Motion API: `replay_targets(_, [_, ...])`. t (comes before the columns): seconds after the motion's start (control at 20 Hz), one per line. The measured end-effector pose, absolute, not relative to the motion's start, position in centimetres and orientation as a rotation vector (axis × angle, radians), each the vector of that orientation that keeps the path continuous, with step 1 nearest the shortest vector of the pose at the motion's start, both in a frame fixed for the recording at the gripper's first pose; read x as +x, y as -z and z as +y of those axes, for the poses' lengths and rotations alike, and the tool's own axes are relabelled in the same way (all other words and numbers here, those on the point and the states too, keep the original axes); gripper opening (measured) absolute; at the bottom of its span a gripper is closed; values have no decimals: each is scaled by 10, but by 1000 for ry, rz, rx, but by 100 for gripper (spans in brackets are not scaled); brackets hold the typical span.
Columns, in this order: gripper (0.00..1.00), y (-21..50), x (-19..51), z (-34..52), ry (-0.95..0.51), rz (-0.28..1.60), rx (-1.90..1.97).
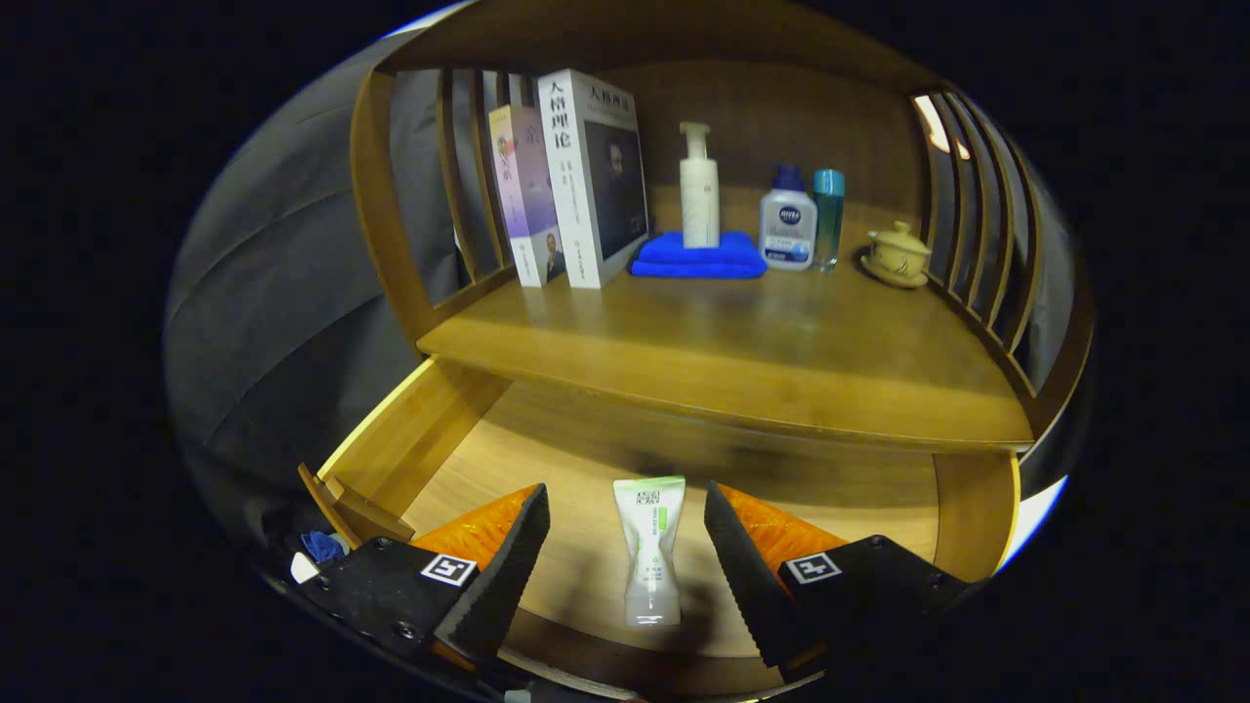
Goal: Pull open the drawer, take out the items inside it, and place them on the countertop above the cabinet.
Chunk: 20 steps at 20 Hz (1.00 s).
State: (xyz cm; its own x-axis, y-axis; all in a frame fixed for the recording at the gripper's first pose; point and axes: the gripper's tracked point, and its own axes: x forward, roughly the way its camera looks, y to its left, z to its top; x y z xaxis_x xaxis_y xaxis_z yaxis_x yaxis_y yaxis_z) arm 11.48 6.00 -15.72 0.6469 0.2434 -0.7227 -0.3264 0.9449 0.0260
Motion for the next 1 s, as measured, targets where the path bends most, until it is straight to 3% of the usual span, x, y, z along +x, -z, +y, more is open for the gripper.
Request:
replay_targets(0.25, [99, 192, 111, 59, -343, 1016, -124])
replay_targets(0.6, [94, 221, 99, 56, -359, 1150, -181])
replay_targets(0.75, [81, 230, 98, 56, -352, 1185, -182])
replay_targets(1.0, [39, 234, 103, 49, -361, 1159, -245])
